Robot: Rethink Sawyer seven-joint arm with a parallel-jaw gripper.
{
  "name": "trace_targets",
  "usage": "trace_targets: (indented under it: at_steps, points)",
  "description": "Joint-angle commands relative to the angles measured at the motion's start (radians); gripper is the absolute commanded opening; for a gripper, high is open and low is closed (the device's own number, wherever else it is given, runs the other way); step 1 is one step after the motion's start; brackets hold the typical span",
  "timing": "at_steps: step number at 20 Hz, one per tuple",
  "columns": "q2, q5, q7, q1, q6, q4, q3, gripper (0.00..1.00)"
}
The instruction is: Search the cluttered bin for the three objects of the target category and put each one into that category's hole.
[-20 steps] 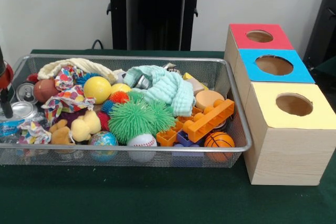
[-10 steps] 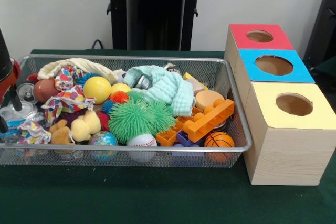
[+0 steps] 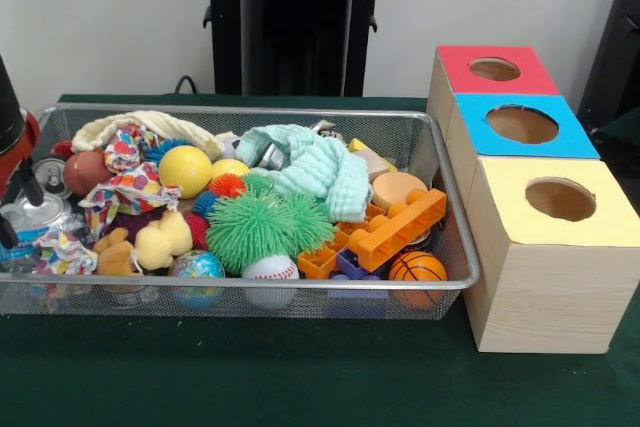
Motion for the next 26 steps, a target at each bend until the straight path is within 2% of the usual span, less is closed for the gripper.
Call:
trace_targets:
  at_steps: [1,26]
  points:
    - [0.025,-0.063,-0.223,-0.011,0.045,0.009,-0.04,1.0]
    - [0.044,-0.076,-0.225,-0.037,-0.014,0.076,-0.063,1.0]
